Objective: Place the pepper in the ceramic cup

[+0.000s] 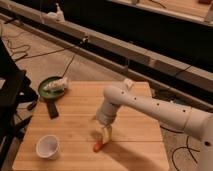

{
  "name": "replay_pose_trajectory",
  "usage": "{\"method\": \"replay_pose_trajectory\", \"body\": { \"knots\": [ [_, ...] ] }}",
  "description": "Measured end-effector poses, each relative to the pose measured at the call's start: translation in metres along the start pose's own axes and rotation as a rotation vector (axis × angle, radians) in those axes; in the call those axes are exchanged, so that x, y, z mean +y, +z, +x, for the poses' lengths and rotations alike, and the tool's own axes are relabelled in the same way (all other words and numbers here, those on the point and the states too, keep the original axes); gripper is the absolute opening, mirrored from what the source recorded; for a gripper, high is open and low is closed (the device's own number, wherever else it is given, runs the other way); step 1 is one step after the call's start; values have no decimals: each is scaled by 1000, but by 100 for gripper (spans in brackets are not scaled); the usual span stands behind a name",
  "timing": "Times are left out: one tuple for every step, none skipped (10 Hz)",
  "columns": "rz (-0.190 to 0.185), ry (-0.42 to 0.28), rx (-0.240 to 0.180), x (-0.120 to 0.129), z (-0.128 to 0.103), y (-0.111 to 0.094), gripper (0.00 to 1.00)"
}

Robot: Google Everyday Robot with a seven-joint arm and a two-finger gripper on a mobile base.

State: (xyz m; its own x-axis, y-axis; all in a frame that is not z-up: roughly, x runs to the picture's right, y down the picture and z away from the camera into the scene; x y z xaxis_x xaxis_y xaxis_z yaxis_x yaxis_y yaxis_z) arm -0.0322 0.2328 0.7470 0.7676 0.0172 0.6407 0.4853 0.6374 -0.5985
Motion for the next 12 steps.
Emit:
{"method": "replay_pose_trajectory", "body": {
  "knots": [
    [3, -1, -28, 6, 0, 5, 80],
    [4, 0, -71, 15, 1, 12, 80],
    [4, 4, -91, 21, 3, 14, 80],
    [5, 2, -92, 20, 2, 14, 80],
    [3, 0, -92, 20, 2, 14, 80],
    [4, 0, -91, 19, 2, 14, 80],
    [10, 1, -85, 18, 4, 12, 80],
    [12, 6, -77, 16, 8, 14, 80],
    [8, 20, -68, 17, 14, 19, 80],
    [5, 30, -64, 18, 19, 23, 80],
    [3, 35, -66, 19, 21, 27, 80],
    [-2, 37, -74, 19, 21, 33, 80]
  ]
}}
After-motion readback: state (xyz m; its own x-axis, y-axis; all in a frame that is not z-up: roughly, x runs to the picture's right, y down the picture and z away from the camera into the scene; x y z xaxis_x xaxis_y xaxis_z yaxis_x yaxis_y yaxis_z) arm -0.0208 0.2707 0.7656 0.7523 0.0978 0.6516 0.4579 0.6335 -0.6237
